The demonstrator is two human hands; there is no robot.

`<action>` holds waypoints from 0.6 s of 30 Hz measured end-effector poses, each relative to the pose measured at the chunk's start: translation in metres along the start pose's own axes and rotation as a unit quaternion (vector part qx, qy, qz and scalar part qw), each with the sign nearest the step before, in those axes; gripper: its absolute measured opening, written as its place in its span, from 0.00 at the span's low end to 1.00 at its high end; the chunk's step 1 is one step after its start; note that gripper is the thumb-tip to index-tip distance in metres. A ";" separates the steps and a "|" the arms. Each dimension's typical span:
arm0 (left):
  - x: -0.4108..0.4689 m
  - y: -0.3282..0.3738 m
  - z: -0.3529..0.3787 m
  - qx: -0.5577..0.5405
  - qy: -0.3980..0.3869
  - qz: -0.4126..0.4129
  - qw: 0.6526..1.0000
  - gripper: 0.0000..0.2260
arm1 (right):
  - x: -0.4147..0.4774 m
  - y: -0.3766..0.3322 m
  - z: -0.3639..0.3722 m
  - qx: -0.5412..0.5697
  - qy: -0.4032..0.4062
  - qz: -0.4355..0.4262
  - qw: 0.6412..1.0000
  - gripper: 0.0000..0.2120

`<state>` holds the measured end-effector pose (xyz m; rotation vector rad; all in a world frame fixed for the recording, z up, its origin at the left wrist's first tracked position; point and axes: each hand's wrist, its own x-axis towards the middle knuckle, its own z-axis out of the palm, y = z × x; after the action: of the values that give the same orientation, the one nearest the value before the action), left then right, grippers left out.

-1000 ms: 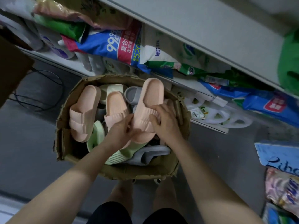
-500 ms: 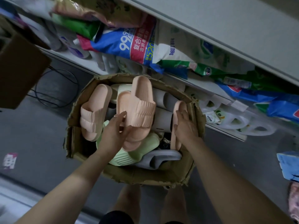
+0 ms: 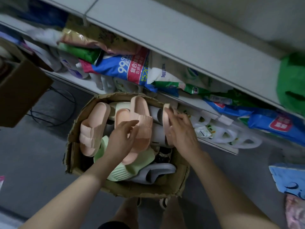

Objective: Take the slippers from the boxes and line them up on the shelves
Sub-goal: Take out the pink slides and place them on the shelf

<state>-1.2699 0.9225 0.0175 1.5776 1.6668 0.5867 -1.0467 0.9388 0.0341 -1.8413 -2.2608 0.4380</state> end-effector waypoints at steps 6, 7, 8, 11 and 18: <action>0.034 0.053 -0.011 -0.377 -0.173 -0.181 0.892 0.21 | -0.006 -0.038 -0.037 0.056 -0.064 -0.201 0.976 0.29; 0.035 0.052 -0.010 -0.370 -0.166 -0.188 0.895 0.18 | -0.008 -0.038 -0.035 0.077 -0.088 -0.190 0.975 0.28; 0.035 0.049 -0.008 -0.357 -0.159 -0.199 0.899 0.18 | -0.011 -0.037 -0.033 0.088 -0.101 -0.177 0.975 0.26; 0.029 0.035 0.002 -0.331 -0.129 -0.222 0.908 0.19 | -0.018 -0.035 -0.022 0.088 -0.088 -0.157 0.980 0.25; 0.014 -0.011 -0.024 -0.342 0.082 -0.123 0.928 0.28 | -0.023 -0.013 0.013 0.100 0.037 0.082 0.991 0.25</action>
<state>-1.2950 0.9390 0.0204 0.8203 1.5072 1.0486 -1.0581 0.9125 0.0267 -1.9115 -1.9466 0.5894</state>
